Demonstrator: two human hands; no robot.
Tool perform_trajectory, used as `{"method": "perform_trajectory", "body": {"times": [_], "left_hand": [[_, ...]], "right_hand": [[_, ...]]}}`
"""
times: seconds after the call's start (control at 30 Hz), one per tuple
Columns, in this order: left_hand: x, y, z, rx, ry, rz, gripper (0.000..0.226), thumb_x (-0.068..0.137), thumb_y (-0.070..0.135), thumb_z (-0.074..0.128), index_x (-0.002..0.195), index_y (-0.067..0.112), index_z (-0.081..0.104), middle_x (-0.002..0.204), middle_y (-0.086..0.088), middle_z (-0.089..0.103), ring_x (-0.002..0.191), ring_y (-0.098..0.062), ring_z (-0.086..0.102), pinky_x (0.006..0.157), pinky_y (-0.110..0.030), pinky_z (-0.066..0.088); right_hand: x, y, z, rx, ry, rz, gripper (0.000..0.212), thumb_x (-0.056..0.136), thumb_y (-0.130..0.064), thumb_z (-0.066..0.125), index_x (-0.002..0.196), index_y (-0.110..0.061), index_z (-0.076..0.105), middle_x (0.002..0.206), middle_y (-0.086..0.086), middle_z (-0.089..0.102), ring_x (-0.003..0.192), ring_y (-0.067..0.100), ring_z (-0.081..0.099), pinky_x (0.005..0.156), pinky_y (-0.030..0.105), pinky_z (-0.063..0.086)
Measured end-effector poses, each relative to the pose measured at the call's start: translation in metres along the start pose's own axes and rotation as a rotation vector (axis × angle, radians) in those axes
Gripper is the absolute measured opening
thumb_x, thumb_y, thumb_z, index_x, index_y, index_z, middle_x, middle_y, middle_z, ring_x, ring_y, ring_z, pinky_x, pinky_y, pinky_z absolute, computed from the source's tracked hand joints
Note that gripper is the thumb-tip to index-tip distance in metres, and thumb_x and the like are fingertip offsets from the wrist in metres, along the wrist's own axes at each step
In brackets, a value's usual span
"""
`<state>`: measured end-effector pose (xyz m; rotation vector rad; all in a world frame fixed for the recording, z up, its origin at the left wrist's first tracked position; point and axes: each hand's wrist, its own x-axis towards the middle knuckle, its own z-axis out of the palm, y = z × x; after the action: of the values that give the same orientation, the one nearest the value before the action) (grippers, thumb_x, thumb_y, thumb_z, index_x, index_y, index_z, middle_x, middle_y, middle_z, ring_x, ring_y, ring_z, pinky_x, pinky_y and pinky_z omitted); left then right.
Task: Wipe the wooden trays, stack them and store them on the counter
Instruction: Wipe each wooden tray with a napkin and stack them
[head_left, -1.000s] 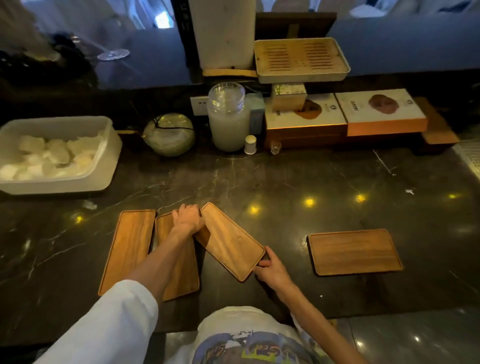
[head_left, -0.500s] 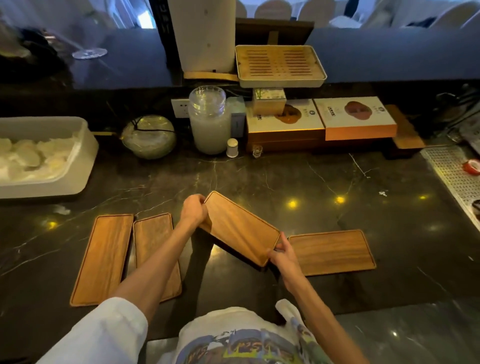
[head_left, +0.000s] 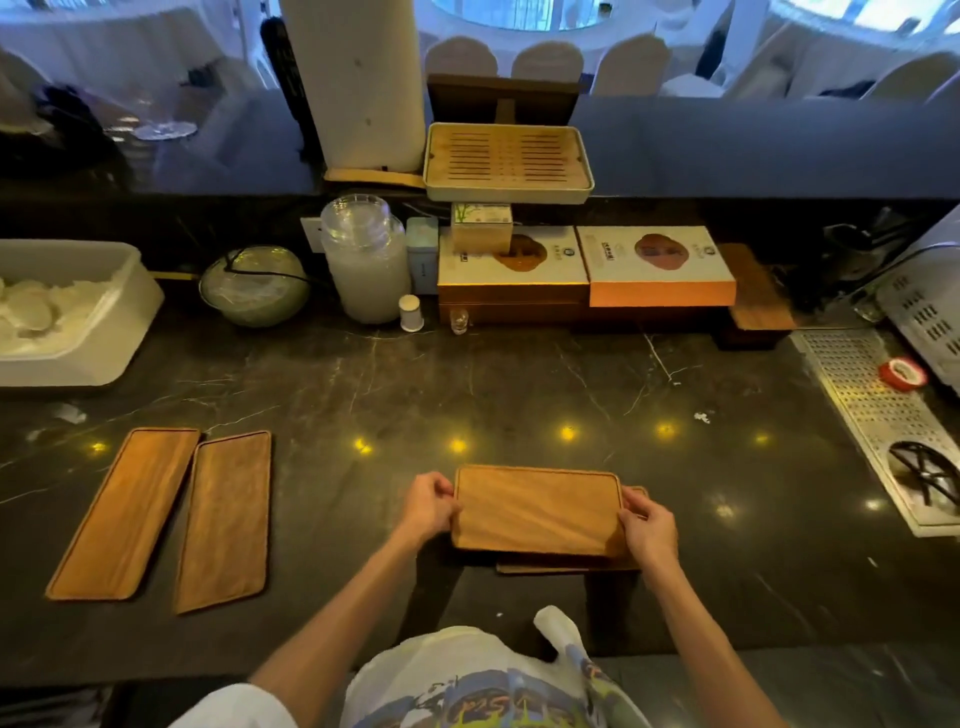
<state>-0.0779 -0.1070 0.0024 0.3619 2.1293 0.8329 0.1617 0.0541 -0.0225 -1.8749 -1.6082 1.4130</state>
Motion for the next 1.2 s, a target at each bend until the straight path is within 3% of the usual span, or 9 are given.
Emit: {"method": "perform_trajectory", "body": {"times": [0.1, 0.2, 0.27, 0.37, 0.47, 0.77, 1.03, 1.2], "left_hand": [[-0.013, -0.004, 0.036, 0.066, 0.018, -0.006, 0.011, 0.087, 0.000, 0.064, 0.097, 0.004, 0.064, 0.099, -0.018, 0.070, 0.094, -0.031, 0.068, 0.085, -0.046, 0.058], [-0.025, -0.006, 0.063, 0.129, 0.047, 0.008, 0.007, 0.088, 0.005, 0.064, 0.095, 0.006, 0.065, 0.096, -0.014, 0.071, 0.092, -0.026, 0.068, 0.086, -0.044, 0.057], [-0.030, -0.007, 0.075, 0.145, 0.066, -0.003, 0.008, 0.089, 0.006, 0.064, 0.097, 0.007, 0.065, 0.096, -0.010, 0.069, 0.093, -0.023, 0.067, 0.088, -0.041, 0.056], [-0.033, -0.007, 0.086, 0.142, 0.118, -0.001, 0.010, 0.088, 0.007, 0.065, 0.098, 0.010, 0.065, 0.093, -0.003, 0.066, 0.090, -0.017, 0.063, 0.081, -0.031, 0.053], [-0.034, -0.006, 0.091, 0.118, 0.149, 0.001, 0.015, 0.088, 0.006, 0.066, 0.102, 0.009, 0.064, 0.093, -0.001, 0.063, 0.090, -0.014, 0.061, 0.075, -0.025, 0.046], [-0.036, -0.010, 0.094, 0.094, 0.152, 0.028, 0.017, 0.093, 0.008, 0.059, 0.110, 0.009, 0.060, 0.104, -0.005, 0.063, 0.099, -0.017, 0.062, 0.086, -0.031, 0.053], [-0.037, -0.010, 0.097, 0.125, 0.183, 0.036, 0.009, 0.093, 0.010, 0.058, 0.102, 0.013, 0.059, 0.100, -0.006, 0.064, 0.094, -0.019, 0.063, 0.085, -0.036, 0.055], [-0.037, -0.010, 0.094, 0.090, 0.145, 0.024, 0.014, 0.093, 0.012, 0.059, 0.108, 0.011, 0.058, 0.102, -0.007, 0.064, 0.095, -0.019, 0.064, 0.084, -0.034, 0.055]], "right_hand": [[0.018, 0.015, -0.022, -0.030, -0.027, -0.007, 0.037, 0.095, -0.007, 0.053, 0.131, -0.013, 0.059, 0.136, 0.009, 0.059, 0.125, 0.029, 0.053, 0.096, 0.037, 0.045], [0.029, 0.025, -0.034, -0.090, -0.060, -0.041, 0.037, 0.097, -0.010, 0.050, 0.133, -0.014, 0.057, 0.128, 0.010, 0.063, 0.118, 0.028, 0.057, 0.087, 0.033, 0.047], [0.033, 0.030, -0.038, -0.133, -0.078, -0.077, 0.038, 0.098, -0.010, 0.048, 0.135, -0.013, 0.055, 0.128, 0.010, 0.063, 0.117, 0.028, 0.058, 0.089, 0.036, 0.049], [0.036, 0.035, -0.041, -0.189, -0.076, -0.143, 0.038, 0.098, -0.007, 0.045, 0.134, -0.013, 0.055, 0.126, 0.013, 0.063, 0.116, 0.028, 0.058, 0.099, 0.043, 0.050], [0.037, 0.038, -0.043, -0.200, -0.075, -0.154, 0.038, 0.098, -0.009, 0.047, 0.135, -0.013, 0.055, 0.125, 0.014, 0.061, 0.112, 0.027, 0.060, 0.099, 0.046, 0.050], [0.032, 0.044, -0.049, -0.185, -0.101, -0.178, 0.035, 0.098, -0.013, 0.050, 0.132, -0.008, 0.056, 0.122, 0.012, 0.065, 0.111, 0.027, 0.061, 0.089, 0.037, 0.050], [0.029, 0.045, -0.053, -0.154, -0.124, -0.159, 0.037, 0.098, -0.012, 0.050, 0.134, -0.007, 0.055, 0.128, 0.012, 0.063, 0.118, 0.028, 0.058, 0.097, 0.042, 0.049], [0.027, 0.048, -0.054, -0.156, -0.138, -0.155, 0.035, 0.099, -0.017, 0.049, 0.131, -0.006, 0.057, 0.124, 0.014, 0.064, 0.114, 0.028, 0.059, 0.095, 0.041, 0.048]]}}
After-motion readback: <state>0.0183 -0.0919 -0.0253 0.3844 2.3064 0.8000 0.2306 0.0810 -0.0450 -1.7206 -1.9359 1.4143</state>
